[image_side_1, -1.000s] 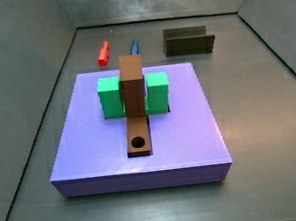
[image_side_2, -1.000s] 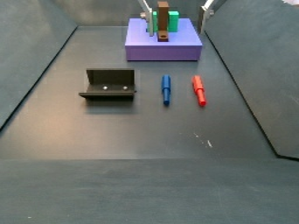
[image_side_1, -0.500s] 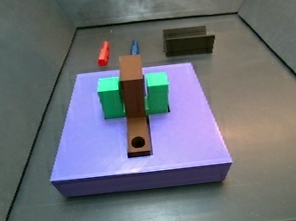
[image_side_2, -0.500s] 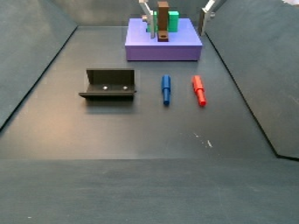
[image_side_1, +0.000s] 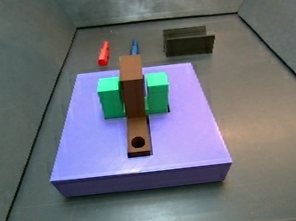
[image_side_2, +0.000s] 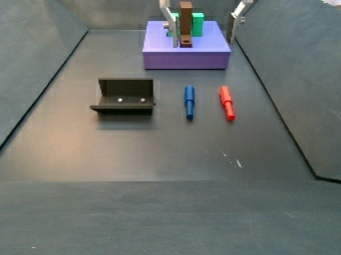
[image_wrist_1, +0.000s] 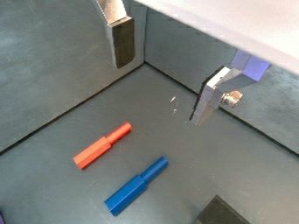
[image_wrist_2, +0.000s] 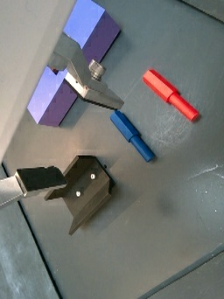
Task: Pick up the blue object. Move up. Place the blue object on the fixture. Regrasp the blue object. Move to above the board. Insert the blue object.
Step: Pick up the blue object.
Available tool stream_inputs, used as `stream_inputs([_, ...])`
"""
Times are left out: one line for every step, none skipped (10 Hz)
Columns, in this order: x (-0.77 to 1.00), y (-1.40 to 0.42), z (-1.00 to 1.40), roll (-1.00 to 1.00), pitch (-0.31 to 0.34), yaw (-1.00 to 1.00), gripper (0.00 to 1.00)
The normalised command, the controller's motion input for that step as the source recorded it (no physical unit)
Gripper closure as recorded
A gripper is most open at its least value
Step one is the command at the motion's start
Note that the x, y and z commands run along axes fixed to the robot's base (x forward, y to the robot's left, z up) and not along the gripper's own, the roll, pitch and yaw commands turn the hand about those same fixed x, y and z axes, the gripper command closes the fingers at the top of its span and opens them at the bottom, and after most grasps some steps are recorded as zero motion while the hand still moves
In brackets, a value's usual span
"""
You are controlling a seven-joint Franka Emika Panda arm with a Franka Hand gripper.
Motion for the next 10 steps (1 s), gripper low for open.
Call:
stream_inputs([0.0,0.0,-0.09,0.0,0.0,0.0,0.0])
stream_inputs([0.0,0.0,-0.09,0.0,0.0,0.0,0.0])
stream_inputs([0.0,0.0,-0.09,0.0,0.0,0.0,0.0])
stream_inputs([0.0,0.0,-0.1,0.0,0.0,0.0,0.0])
stream_inputs([0.0,0.0,-0.1,0.0,-0.003,0.0,0.0])
stream_inputs([0.0,0.0,-0.1,0.0,-0.003,0.0,0.0])
stream_inputs([0.0,0.0,-0.1,0.0,-0.003,0.0,0.0])
stream_inputs([0.0,0.0,-0.09,0.0,-0.003,0.0,0.0])
stream_inputs([0.0,0.0,-0.09,0.0,-0.003,0.0,0.0])
stream_inputs([0.0,0.0,0.0,0.0,0.0,0.0,0.0])
